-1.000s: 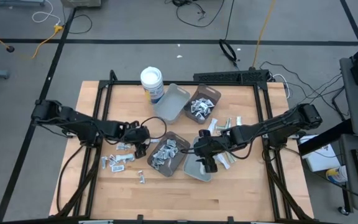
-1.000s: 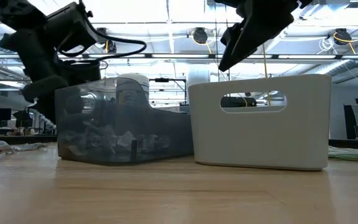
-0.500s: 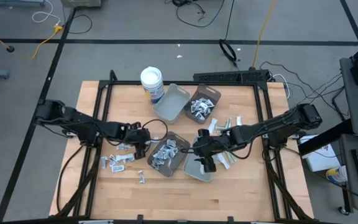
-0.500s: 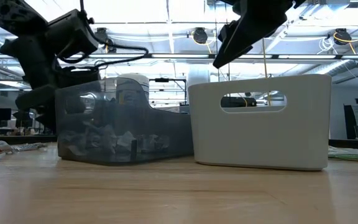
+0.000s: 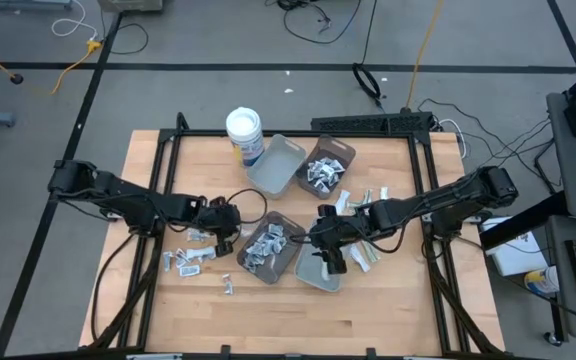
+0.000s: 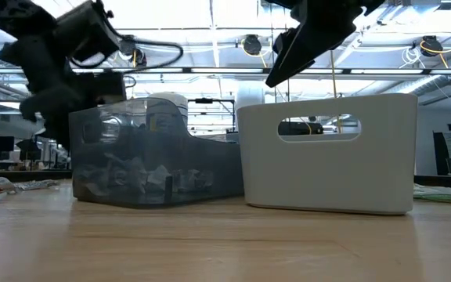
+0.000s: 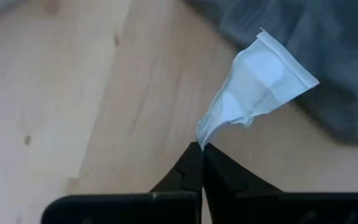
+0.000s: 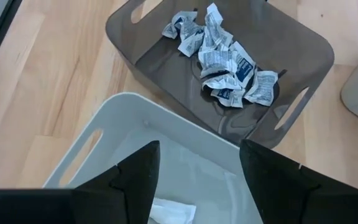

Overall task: Pick & Place First Aid Supplies
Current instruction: Put the green bandage into the bottom gray bin

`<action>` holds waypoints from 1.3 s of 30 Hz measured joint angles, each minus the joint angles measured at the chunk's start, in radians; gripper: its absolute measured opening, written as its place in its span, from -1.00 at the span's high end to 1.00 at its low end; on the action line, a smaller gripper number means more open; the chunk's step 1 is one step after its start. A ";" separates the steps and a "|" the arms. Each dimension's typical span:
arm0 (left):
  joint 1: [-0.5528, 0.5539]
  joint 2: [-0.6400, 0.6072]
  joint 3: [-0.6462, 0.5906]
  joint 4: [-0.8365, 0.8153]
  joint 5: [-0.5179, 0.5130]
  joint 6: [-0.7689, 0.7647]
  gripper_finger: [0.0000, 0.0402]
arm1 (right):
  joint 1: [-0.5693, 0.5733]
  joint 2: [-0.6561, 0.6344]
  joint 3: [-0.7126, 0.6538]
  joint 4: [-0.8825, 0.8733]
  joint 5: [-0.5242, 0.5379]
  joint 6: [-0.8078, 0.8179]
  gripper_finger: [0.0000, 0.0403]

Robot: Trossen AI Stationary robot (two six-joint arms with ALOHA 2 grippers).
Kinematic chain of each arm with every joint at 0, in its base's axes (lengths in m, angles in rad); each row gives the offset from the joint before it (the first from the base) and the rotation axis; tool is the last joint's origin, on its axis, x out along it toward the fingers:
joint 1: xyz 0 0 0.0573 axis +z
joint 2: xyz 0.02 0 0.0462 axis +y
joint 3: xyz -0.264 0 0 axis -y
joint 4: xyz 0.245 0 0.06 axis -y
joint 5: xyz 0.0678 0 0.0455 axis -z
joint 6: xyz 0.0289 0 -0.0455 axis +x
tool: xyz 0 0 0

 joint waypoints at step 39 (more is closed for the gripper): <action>0.024 -0.120 0.281 0.234 0.085 0.027 1.00 | -0.154 -0.001 0.000 0.575 -0.058 0.047 -0.07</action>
